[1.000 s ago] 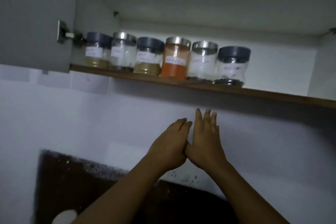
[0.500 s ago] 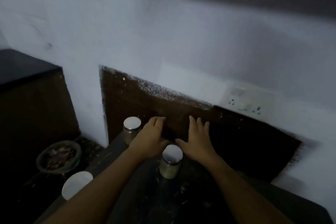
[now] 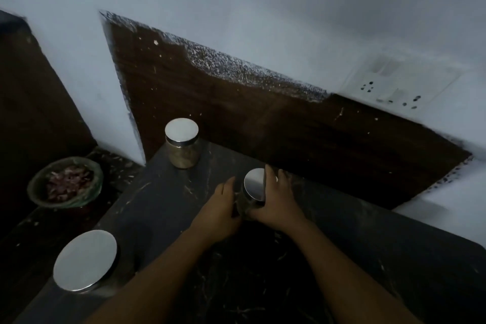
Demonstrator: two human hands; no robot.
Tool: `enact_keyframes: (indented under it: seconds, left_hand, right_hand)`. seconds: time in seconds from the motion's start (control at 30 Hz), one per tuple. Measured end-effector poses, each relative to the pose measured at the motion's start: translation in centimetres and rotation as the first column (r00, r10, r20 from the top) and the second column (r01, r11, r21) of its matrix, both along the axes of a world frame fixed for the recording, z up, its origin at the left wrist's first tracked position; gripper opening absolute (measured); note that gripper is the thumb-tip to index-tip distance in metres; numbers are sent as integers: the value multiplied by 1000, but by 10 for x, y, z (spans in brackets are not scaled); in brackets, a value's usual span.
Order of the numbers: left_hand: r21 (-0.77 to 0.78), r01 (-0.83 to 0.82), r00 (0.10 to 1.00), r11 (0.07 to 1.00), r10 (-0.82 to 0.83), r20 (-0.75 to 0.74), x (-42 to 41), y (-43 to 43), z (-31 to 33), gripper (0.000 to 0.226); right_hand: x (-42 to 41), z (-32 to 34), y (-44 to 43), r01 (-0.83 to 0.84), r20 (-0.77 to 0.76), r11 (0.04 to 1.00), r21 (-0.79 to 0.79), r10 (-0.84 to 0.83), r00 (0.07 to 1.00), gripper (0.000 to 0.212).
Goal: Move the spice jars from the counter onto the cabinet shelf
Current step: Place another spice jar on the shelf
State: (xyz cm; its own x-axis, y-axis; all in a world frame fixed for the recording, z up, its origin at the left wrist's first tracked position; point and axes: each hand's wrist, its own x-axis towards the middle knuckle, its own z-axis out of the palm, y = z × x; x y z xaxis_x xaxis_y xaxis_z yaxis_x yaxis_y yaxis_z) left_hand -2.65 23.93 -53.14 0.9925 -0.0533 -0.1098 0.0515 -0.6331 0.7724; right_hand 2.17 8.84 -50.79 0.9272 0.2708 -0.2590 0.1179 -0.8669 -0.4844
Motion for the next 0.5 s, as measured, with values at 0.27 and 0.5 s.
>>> enact_keyframes:
  seconds: [0.27,0.5]
  left_hand:
    - [-188,70,997,980,-61,56,6,-14,-18,83]
    - [-215,60,994,975,-39,98,7,-24,-1,84]
  right_hand:
    - [1,-8,1,36,46,990,139,-43,998,101]
    - [-6,5,-4,75,96,979,191,-95,991,101]
